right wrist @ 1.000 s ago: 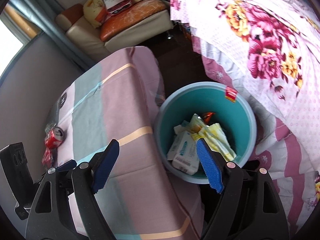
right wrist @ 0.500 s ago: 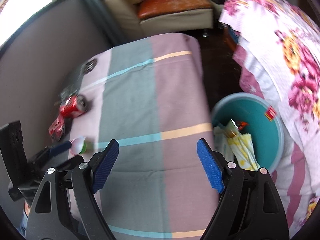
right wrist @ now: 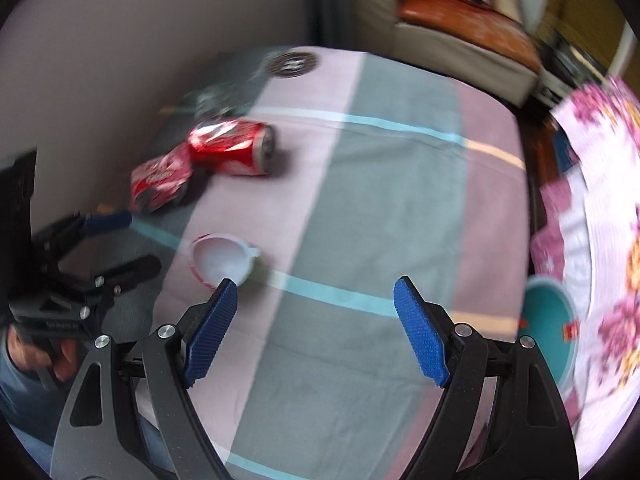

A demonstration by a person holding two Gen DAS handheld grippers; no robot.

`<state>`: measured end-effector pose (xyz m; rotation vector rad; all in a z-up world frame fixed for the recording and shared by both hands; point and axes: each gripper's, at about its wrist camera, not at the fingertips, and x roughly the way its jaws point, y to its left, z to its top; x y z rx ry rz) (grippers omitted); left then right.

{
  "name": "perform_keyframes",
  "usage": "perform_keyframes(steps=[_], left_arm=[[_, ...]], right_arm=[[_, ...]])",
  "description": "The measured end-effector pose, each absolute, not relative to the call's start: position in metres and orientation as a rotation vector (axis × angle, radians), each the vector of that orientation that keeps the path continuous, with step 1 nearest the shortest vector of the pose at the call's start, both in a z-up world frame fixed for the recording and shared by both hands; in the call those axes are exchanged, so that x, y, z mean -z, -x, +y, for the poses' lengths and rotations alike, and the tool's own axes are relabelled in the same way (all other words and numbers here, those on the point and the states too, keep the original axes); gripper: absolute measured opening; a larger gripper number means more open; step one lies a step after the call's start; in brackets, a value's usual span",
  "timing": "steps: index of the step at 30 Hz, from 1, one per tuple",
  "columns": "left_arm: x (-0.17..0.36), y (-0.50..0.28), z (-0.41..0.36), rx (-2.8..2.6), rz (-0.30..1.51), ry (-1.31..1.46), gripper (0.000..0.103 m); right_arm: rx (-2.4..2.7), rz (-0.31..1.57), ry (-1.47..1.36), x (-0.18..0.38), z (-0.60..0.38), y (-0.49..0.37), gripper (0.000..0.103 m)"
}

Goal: Collect trash
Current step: 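Move both grippers back over the table toward the cola can and wafer bag, then grasp the red cola can with the right gripper while the left grasps the pink wafer bag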

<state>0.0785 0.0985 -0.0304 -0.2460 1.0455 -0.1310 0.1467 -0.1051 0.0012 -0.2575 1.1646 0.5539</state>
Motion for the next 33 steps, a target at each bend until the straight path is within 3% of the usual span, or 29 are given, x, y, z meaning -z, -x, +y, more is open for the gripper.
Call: perform_keyframes(steps=[17, 33], left_arm=[[0.051, -0.101, 0.18, 0.148, 1.081, 0.172, 0.095], [0.083, -0.139, 0.18, 0.352, 1.146, 0.074, 0.095]], right_arm=[[-0.727, 1.149, 0.659, 0.016, 0.009, -0.192, 0.077], [-1.045, 1.205, 0.988, 0.069, 0.084, -0.25, 0.077]])
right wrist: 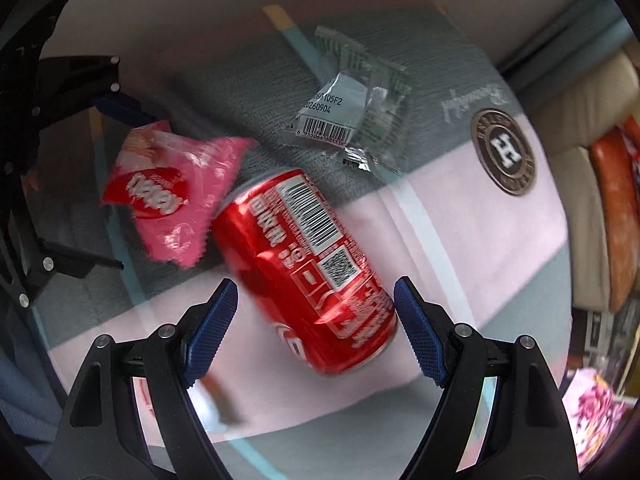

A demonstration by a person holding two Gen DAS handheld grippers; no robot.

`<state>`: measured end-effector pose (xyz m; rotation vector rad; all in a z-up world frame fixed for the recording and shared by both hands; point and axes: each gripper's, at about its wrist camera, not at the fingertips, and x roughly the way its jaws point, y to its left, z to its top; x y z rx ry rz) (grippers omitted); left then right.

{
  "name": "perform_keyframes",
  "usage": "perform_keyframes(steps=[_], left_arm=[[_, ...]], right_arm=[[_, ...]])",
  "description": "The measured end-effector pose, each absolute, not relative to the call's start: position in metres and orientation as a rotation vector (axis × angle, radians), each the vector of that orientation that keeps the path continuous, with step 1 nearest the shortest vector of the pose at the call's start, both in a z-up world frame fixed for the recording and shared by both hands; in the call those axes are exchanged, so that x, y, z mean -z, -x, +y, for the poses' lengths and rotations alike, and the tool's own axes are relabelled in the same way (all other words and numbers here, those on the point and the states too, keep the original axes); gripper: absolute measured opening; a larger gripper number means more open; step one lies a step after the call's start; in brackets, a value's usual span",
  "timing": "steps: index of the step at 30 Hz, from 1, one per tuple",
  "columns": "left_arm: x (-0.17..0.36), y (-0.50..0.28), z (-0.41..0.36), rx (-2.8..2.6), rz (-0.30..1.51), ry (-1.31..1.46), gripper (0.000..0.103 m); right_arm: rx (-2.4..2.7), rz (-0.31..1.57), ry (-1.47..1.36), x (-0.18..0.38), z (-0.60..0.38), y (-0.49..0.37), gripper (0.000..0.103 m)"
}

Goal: Collect trash
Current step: 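Grasp the red cola can with the right gripper while the left grasps the pink wafer bag, then carry the can and wafer bag over the teal bin and open both grippers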

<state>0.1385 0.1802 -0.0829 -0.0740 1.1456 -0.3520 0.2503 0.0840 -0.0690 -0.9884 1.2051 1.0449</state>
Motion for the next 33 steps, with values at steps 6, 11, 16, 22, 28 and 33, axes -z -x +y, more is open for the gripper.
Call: perform_keyframes(steps=[6, 11, 16, 22, 28, 33], left_arm=[[0.075, -0.152, 0.18, 0.323, 1.116, 0.05, 0.095], [0.079, -0.16, 0.168, 0.348, 1.117, 0.03, 0.082], [0.081, -0.162, 0.169, 0.266, 1.116, 0.059, 0.043], [0.067, -0.151, 0.16, 0.199, 1.095, 0.089, 0.039], [0.039, -0.14, 0.125, 0.184, 1.066, 0.062, 0.039], [0.018, -0.142, 0.075, 0.246, 1.046, 0.009, 0.039]], right_arm=[[-1.077, 1.185, 0.986, 0.077, 0.083, -0.263, 0.076], [-1.101, 1.182, 0.891, 0.073, 0.068, -0.266, 0.062], [-1.056, 1.194, 0.709, 0.063, 0.031, -0.267, 0.062], [-0.958, 1.211, 0.521, 0.054, -0.018, -0.264, 0.062], [-0.889, 1.191, 0.368, 0.037, -0.069, -0.254, 0.062], [-0.832, 1.175, 0.247, 0.021, -0.117, -0.235, 0.062]])
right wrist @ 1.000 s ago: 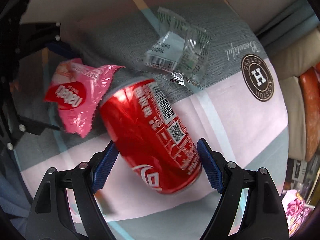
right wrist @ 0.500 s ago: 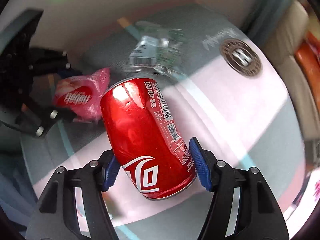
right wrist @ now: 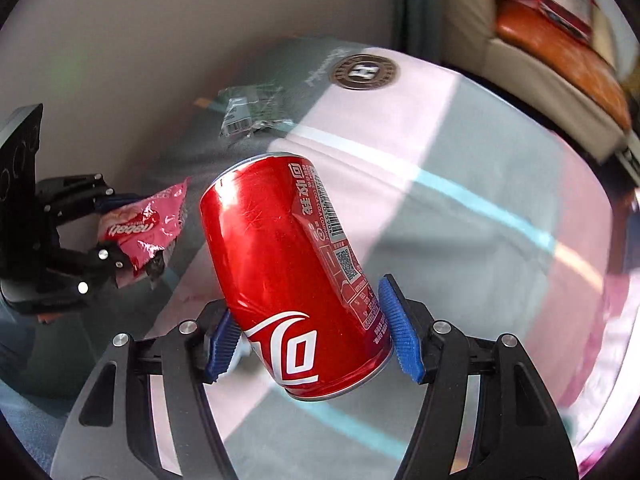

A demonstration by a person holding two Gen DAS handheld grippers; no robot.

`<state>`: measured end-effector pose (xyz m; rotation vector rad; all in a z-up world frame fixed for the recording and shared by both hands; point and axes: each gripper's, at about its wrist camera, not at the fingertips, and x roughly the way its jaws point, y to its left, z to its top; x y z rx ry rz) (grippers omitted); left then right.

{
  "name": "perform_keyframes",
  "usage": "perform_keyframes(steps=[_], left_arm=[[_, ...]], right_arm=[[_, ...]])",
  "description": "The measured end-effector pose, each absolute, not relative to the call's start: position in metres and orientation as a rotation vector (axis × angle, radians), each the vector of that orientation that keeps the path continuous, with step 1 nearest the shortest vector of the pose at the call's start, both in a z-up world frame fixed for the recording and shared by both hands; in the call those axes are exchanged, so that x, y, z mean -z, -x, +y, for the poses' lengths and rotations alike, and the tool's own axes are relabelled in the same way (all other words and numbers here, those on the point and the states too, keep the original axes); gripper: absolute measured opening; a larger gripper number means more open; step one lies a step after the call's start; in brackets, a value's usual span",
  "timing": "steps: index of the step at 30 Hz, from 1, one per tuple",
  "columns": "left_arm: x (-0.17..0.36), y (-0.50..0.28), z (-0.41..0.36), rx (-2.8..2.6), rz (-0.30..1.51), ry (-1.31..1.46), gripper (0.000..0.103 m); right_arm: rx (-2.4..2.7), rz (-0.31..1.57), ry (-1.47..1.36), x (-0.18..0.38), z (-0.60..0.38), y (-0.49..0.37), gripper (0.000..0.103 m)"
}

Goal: Collect trash
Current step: 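Carry the can and wafer bag over the teal bin and open both grippers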

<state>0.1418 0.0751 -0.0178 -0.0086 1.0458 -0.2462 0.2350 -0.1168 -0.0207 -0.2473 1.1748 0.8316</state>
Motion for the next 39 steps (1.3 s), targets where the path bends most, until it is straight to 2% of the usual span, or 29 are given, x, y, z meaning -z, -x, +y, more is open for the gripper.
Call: perform_keyframes(steps=[7, 20, 33, 36, 38, 39], left_arm=[[0.014, -0.152, -0.018, 0.368, 1.052, -0.043, 0.039], [0.036, -0.166, -0.209, 0.613, 1.106, -0.149, 0.039], [0.063, -0.173, -0.29, 0.68, 1.183, -0.201, 0.04], [0.064, -0.175, -0.301, 0.684, 1.183, -0.206, 0.047], [0.062, -0.176, -0.304, 0.681, 1.177, -0.208, 0.073], [0.061, -0.175, -0.306, 0.676, 1.167, -0.211, 0.08]], right_arm=[[-0.681, 1.156, 0.072, 0.001, -0.205, -0.202, 0.062], [-0.382, 1.133, -0.178, 0.016, -0.396, -0.163, 0.062], [-0.218, 1.151, -0.338, 0.052, -0.486, -0.155, 0.062], [-0.206, 1.163, -0.352, 0.059, -0.496, -0.156, 0.063], [-0.194, 1.178, -0.367, 0.064, -0.503, -0.157, 0.063], [-0.192, 1.18, -0.367, 0.065, -0.502, -0.158, 0.063]])
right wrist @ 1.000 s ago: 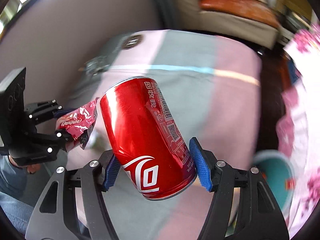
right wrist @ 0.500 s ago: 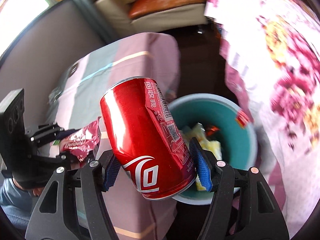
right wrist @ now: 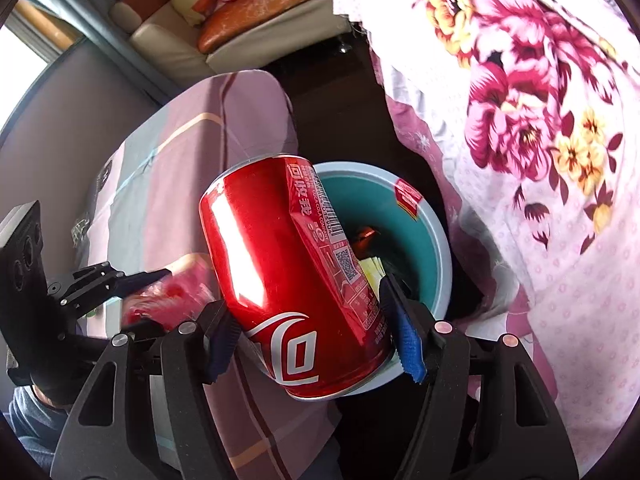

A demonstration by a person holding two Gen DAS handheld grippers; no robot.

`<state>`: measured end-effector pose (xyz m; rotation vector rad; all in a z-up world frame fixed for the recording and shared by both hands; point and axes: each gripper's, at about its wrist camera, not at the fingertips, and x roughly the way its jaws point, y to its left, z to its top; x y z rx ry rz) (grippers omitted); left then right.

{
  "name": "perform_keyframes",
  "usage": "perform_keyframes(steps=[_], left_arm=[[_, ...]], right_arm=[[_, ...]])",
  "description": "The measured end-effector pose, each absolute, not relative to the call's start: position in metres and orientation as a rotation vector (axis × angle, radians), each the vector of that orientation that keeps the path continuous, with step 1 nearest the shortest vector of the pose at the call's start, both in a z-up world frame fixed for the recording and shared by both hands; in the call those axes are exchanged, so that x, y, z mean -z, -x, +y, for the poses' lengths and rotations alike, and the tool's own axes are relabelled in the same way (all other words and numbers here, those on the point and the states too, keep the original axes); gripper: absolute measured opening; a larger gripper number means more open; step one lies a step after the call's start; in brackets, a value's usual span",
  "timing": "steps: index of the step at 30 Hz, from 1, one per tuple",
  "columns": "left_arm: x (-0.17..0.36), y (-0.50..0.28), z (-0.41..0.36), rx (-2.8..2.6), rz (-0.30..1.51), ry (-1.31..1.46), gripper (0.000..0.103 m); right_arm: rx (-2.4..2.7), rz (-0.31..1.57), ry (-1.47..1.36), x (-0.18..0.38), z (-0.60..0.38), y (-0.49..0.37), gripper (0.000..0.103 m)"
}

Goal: Collect trash
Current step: 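Carry the can and wafer bag over the teal bin and open both grippers, then move both grippers back over the table toward the white cup lid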

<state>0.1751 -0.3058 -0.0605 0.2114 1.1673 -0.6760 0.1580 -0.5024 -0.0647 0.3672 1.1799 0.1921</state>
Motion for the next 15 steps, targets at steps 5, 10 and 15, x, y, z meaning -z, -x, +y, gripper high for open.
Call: perform_keyframes(steps=[5, 10, 15], left_arm=[[0.056, -0.172, -0.31, 0.677, 1.143, -0.219, 0.09], [0.058, -0.17, -0.305, 0.672, 1.152, -0.208, 0.091], [0.056, -0.166, -0.295, 0.673, 1.148, -0.188, 0.091]], right_arm=[[-0.179, 1.191, -0.385, 0.071, -0.505, -0.159, 0.071], [-0.154, 1.179, -0.389, 0.07, -0.504, -0.158, 0.073], [-0.145, 1.189, -0.374, 0.066, -0.498, -0.158, 0.074]])
